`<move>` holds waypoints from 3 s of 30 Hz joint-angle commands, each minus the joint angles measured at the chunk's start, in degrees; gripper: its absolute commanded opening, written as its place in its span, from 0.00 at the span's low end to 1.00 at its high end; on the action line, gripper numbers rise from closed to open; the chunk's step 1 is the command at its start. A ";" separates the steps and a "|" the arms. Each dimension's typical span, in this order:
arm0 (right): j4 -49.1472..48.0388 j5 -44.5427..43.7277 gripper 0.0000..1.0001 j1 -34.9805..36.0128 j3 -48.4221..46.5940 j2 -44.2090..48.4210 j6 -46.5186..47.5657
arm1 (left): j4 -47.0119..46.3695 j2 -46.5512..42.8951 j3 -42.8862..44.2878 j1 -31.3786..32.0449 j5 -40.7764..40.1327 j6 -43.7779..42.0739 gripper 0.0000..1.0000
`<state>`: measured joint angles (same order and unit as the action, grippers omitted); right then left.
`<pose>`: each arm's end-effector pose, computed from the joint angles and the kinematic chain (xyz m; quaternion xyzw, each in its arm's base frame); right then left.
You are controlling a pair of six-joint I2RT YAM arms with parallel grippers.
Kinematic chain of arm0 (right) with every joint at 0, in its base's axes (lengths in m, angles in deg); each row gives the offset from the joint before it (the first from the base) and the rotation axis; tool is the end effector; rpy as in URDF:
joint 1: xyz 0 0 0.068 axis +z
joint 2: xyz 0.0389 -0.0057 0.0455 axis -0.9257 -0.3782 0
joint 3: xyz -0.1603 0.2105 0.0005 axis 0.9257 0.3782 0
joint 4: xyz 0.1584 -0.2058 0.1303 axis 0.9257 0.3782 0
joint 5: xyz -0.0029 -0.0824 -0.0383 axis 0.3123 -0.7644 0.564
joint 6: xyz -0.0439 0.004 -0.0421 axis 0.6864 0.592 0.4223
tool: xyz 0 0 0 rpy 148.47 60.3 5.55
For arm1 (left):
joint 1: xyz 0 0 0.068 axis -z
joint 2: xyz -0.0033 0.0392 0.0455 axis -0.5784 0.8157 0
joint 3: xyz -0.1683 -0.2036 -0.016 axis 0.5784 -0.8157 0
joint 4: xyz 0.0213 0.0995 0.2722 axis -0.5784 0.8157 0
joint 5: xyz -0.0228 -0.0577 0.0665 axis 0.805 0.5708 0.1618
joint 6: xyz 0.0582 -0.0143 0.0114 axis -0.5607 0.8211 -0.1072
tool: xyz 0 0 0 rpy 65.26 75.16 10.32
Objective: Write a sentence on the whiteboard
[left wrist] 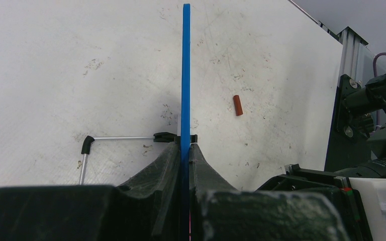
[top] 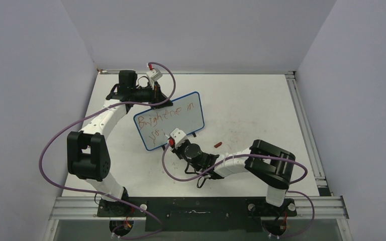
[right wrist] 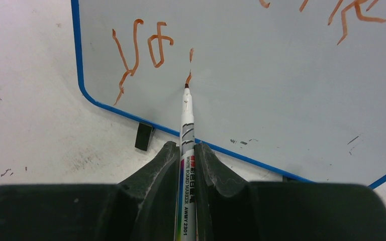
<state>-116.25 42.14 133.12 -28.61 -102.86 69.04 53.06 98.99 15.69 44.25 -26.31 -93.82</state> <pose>0.1727 0.3443 0.1290 -0.3480 0.7013 0.2269 0.5793 0.3910 -0.1001 0.2659 0.3273 0.7450 -0.4334 0.3875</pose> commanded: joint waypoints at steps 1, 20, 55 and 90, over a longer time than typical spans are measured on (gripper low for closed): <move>-1.79 -2.32 0.05 -0.62 0.02 0.36 -0.67 | 8.22 0.51 -2.32 0.91 0.03 -0.19 0.00; -3.42 -3.40 0.05 -2.41 -3.21 3.79 2.69 | 8.33 0.36 -2.34 0.88 0.03 -0.27 0.00; -1.72 -3.99 0.05 -0.92 0.26 -0.10 -0.28 | 8.31 0.31 -2.32 0.89 0.20 -0.27 0.00; -4.56 -2.49 0.05 -1.08 -2.25 4.46 3.20 | 8.41 0.23 -2.34 0.85 0.07 -0.27 0.00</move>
<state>-117.61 38.90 132.57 -28.24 -97.40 71.83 53.13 98.97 15.69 44.25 -26.33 -93.84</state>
